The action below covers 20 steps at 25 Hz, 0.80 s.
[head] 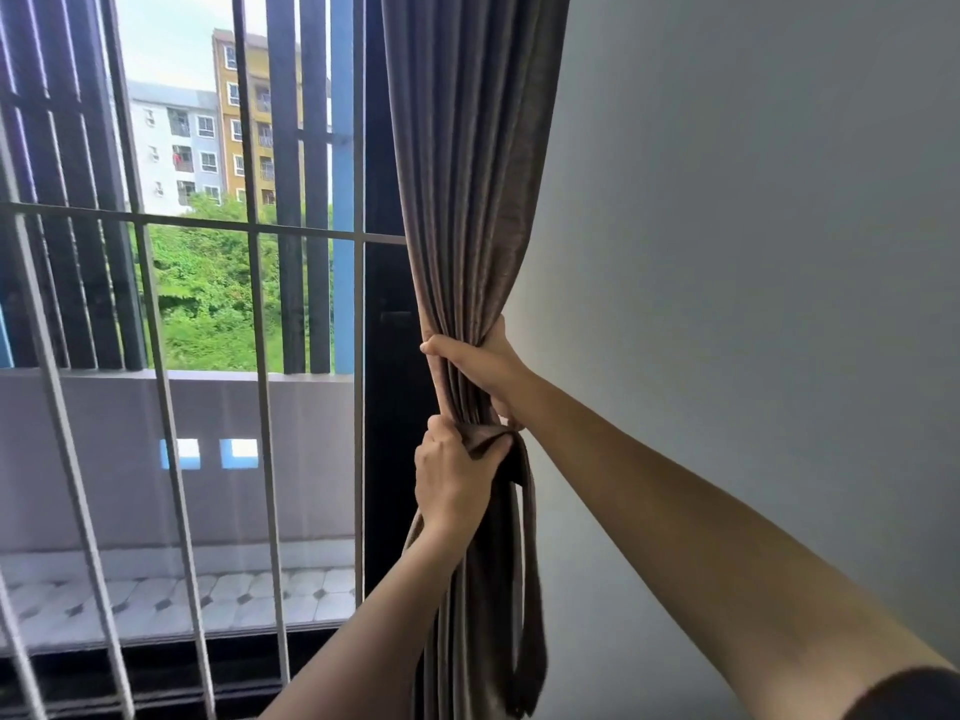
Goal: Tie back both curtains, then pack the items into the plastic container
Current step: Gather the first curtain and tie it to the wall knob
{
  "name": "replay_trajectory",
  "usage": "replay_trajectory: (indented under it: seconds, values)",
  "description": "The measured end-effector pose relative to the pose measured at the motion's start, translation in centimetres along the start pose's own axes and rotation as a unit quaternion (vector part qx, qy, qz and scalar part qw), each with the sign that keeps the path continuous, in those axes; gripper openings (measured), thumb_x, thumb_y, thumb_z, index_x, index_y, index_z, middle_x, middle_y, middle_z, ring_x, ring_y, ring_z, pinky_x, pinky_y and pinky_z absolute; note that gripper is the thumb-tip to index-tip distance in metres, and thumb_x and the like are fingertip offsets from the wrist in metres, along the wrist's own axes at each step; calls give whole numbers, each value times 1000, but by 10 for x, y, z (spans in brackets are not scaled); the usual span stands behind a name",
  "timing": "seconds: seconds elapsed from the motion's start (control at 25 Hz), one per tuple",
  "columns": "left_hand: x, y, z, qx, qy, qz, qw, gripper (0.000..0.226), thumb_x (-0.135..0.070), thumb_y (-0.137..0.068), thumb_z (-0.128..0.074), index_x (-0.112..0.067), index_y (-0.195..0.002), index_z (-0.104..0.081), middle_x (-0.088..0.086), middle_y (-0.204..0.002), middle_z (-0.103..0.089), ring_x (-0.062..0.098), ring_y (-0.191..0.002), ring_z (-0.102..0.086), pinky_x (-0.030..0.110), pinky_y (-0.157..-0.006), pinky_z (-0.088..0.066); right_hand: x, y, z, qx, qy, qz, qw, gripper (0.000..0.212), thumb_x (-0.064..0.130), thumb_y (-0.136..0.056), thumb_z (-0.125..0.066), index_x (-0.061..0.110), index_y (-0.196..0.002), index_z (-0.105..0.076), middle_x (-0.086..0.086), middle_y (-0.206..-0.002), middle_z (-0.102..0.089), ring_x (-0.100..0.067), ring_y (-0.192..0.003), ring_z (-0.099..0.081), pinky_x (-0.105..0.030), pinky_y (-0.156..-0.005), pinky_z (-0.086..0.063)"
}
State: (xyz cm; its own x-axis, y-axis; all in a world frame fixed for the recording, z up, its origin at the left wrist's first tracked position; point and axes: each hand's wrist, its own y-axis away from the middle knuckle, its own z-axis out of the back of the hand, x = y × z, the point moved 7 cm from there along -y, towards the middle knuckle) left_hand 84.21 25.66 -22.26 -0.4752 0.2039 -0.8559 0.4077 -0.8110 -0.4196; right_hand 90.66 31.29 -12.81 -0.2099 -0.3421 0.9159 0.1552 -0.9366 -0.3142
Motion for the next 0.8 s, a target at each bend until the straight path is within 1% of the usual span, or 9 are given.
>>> replay_trajectory:
  seconds: [0.16,0.28,0.32,0.4,0.48,0.56,0.64,0.72,0.8]
  values:
    - [3,10,1,11,35,20,999,50,-46,-74,-73,-16,-92,-36,-3,-87,-56,15,-77,-59,24,-54,-42,-2,2,6,2,-6,-4,1000,86,31,-74,-75,22,-140,-20,2,-121,-46,-16,-105,-50,-28,-87,-45]
    - [1,10,-3,2,58,35,998,59,-46,-72,-74,-16,-98,-31,0,-95,-56,15,-80,-59,22,-53,-42,-2,3,5,0,-21,-13,1000,88,29,-74,-76,22,-140,-18,-2,-127,-46,-20,-109,-51,-31,-90,-46]
    - [2,9,-5,-5,72,49,996,65,-47,-69,-76,-17,-103,-30,2,-99,-57,17,-85,-60,25,-58,-46,-1,3,2,0,-32,-19,999,89,28,-74,-76,22,-140,-17,-2,-125,-46,-20,-109,-50,-32,-90,-45]
    - [6,6,-10,-12,90,87,992,85,-50,-63,-78,-17,-123,-27,7,-109,-59,23,-97,-60,36,-75,-54,-1,5,-5,-6,-66,-38,997,89,26,-74,-75,23,-141,-16,-1,-122,-46,-20,-107,-49,-31,-89,-42]
    - [9,5,-13,-33,88,127,987,97,-51,-62,-75,-13,-137,-25,12,-116,-59,30,-105,-59,46,-86,-53,0,5,-10,-23,-105,-49,993,88,25,-74,-75,24,-140,-17,-1,-122,-46,-20,-107,-48,-31,-89,-40]
    - [9,3,-9,-75,74,147,983,83,-51,-67,-69,-9,-130,-37,13,-111,-63,32,-101,-61,47,-85,-53,-1,3,-13,-40,-129,-50,990,89,24,-74,-75,24,-141,-16,-3,-125,-46,-21,-108,-49,-30,-90,-42]
    - [7,1,-3,-107,50,148,982,59,-48,-73,-68,-10,-112,-50,11,-98,-67,30,-90,-64,39,-76,-53,-2,2,-16,-31,-126,-58,990,91,27,-74,-76,25,-142,-15,-4,-128,-46,-22,-110,-49,-30,-90,-42]
    - [5,0,1,-119,16,127,985,45,-45,-77,-68,-10,-102,-54,8,-89,-68,26,-79,-64,33,-67,-49,-5,2,-16,15,-104,-62,993,96,32,-71,-78,27,-142,-13,-3,-132,-44,-22,-115,-48,-33,-95,-42]
    - [4,-2,3,-121,3,116,986,38,-41,-79,-67,-10,-100,-57,5,-82,-66,23,-72,-62,31,-65,-48,-7,3,-11,93,-91,-35,991,100,26,-65,-79,27,-142,-14,-3,-133,-43,-24,-120,-45,-38,-102,-41]
